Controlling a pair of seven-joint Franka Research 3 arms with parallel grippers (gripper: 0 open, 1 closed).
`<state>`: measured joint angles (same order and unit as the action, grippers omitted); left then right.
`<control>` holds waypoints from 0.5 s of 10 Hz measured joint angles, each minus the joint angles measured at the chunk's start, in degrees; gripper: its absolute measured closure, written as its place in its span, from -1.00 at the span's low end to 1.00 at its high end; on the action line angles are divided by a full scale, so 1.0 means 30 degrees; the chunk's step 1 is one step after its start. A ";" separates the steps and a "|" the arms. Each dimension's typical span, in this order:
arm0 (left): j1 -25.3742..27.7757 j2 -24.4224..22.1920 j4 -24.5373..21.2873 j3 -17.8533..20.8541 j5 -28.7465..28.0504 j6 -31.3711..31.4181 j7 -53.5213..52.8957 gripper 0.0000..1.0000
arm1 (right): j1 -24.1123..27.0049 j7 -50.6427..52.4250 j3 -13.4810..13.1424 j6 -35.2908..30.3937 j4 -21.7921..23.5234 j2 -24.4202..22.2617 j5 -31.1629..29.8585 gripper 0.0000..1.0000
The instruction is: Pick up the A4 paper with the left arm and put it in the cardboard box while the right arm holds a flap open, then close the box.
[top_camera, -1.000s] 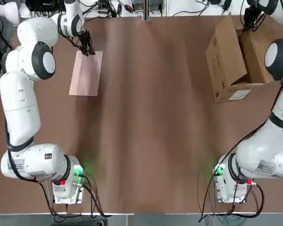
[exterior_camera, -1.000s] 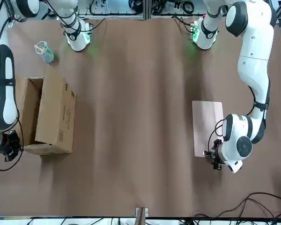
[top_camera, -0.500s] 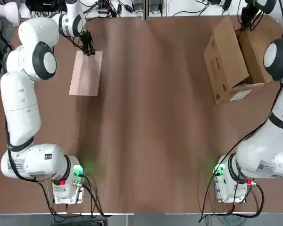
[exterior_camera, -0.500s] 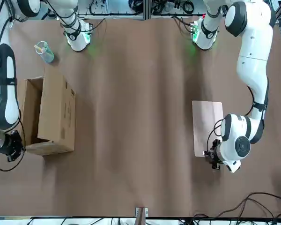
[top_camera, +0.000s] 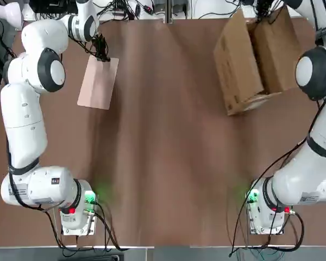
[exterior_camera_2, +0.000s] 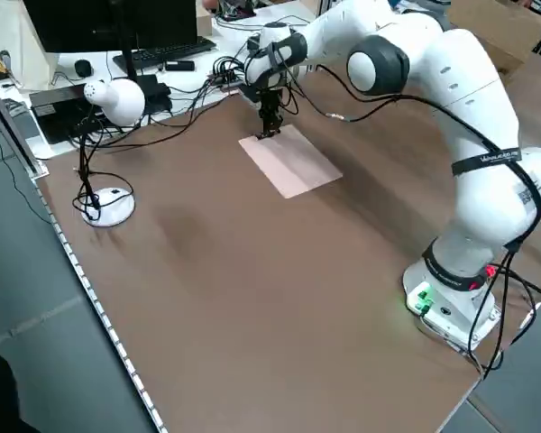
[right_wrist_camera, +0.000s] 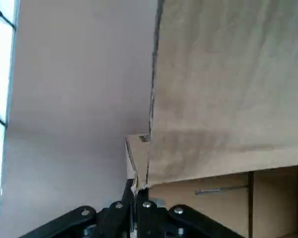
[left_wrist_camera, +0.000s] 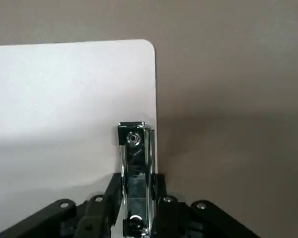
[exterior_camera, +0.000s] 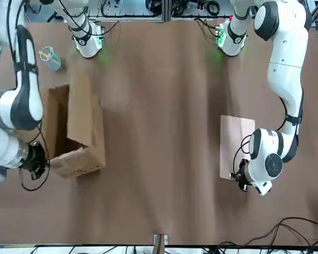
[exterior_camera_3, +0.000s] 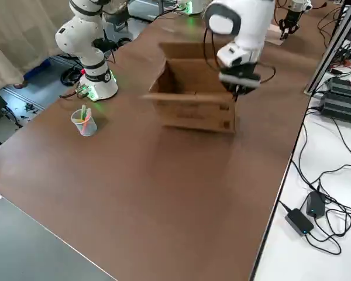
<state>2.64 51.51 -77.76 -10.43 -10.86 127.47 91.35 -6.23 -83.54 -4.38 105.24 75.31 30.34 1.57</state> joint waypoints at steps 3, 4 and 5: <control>-0.0002 0.0000 0.0005 0.0002 0.0004 -0.0004 -0.0019 0.40 | -0.2619 -0.5028 0.0030 -0.0100 0.0003 0.0020 0.0079 0.93; -0.0004 -0.0004 0.0008 0.0003 0.0004 -0.0009 -0.0057 0.40 | -0.3485 -0.6662 0.0026 -0.0112 0.0007 0.0045 0.0087 0.93; -0.0006 -0.0013 0.0012 0.0004 0.0003 -0.0019 -0.0071 0.40 | -0.4193 -0.8088 0.0026 -0.0112 0.0009 0.0061 0.0092 0.93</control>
<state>2.63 51.47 -77.73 -10.42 -10.85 127.41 91.14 -18.81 -107.81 -4.30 104.90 75.34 30.52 1.85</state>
